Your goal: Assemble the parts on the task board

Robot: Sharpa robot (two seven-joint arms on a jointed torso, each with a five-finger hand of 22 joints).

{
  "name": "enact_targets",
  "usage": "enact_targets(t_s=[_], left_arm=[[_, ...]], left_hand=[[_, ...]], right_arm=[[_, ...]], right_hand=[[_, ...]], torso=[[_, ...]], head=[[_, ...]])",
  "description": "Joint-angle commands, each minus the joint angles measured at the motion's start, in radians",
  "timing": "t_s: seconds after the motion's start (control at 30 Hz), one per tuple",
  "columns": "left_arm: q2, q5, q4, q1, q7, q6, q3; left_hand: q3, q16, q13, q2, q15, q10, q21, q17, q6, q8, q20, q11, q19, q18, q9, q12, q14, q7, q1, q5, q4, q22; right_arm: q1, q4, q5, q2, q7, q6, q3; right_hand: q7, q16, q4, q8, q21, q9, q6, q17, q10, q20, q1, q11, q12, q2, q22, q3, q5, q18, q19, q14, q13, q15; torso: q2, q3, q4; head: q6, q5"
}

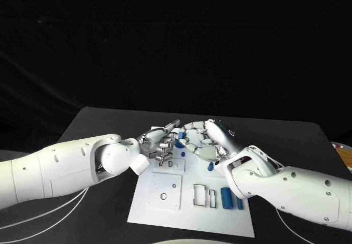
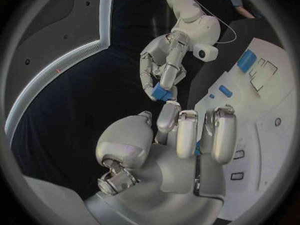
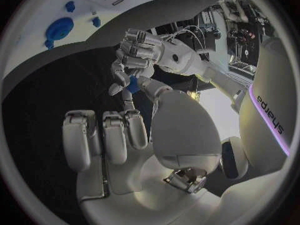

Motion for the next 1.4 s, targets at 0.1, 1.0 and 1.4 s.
enact_targets(t_s=[0.1, 1.0, 1.4], left_arm=[[0.001, 0.009, 0.002, 0.002, 0.02, 0.026, 0.002], [-0.002, 0.004, 0.002, 0.002, 0.021, 0.001, 0.002], [-0.002, -0.001, 0.0, 0.002, 0.016, -0.02, 0.002]], left_hand=[[0.006, 0.004, 0.001, -0.001, -0.008, 0.002, 0.004, 0.263, 0.008, 0.003, -0.007, -0.005, 0.018, -0.013, 0.002, -0.004, 0.107, 0.002, -0.013, 0.004, 0.003, 0.13], [0.009, 0.004, 0.001, -0.001, -0.01, 0.001, 0.004, 0.263, 0.008, 0.004, -0.008, -0.006, 0.018, -0.013, 0.005, -0.005, 0.107, 0.001, -0.012, 0.006, 0.002, 0.13], [0.012, 0.004, 0.001, -0.002, -0.011, 0.001, 0.003, 0.263, 0.003, 0.001, -0.01, -0.006, 0.016, -0.013, 0.009, -0.007, 0.107, 0.002, -0.008, 0.007, 0.002, 0.127]], right_arm=[[-0.002, -0.002, -0.005, -0.006, -0.005, 0.01, -0.001], [-0.001, 0.002, -0.006, -0.016, -0.004, 0.007, -0.001], [-0.001, 0.006, -0.006, -0.018, -0.003, 0.004, -0.001]], right_hand=[[-0.006, 0.004, 0.006, 0.005, 0.003, 0.001, 0.012, 0.263, 0.004, -0.01, 0.011, 0.002, -0.001, 0.002, 0.238, 0.002, 0.006, -0.007, 0.077, 0.103, 0.121, -0.007], [-0.006, 0.004, 0.007, 0.006, 0.004, 0.002, 0.012, 0.263, 0.008, -0.01, 0.012, 0.002, 0.003, 0.002, 0.238, 0.002, 0.006, -0.008, 0.077, 0.103, 0.125, -0.007], [-0.006, 0.004, 0.008, 0.006, 0.004, 0.002, 0.012, 0.263, 0.007, -0.01, 0.012, 0.002, 0.002, 0.002, 0.238, 0.002, 0.006, -0.007, 0.077, 0.103, 0.124, -0.007]], torso=[[0.0, 0.0001, 0.0007], [0.0, 0.0, 0.0008], [0.0, 0.0, 0.0004]], head=[[0.0, 0.001], [-0.001, 0.001], [-0.002, 0.001]])
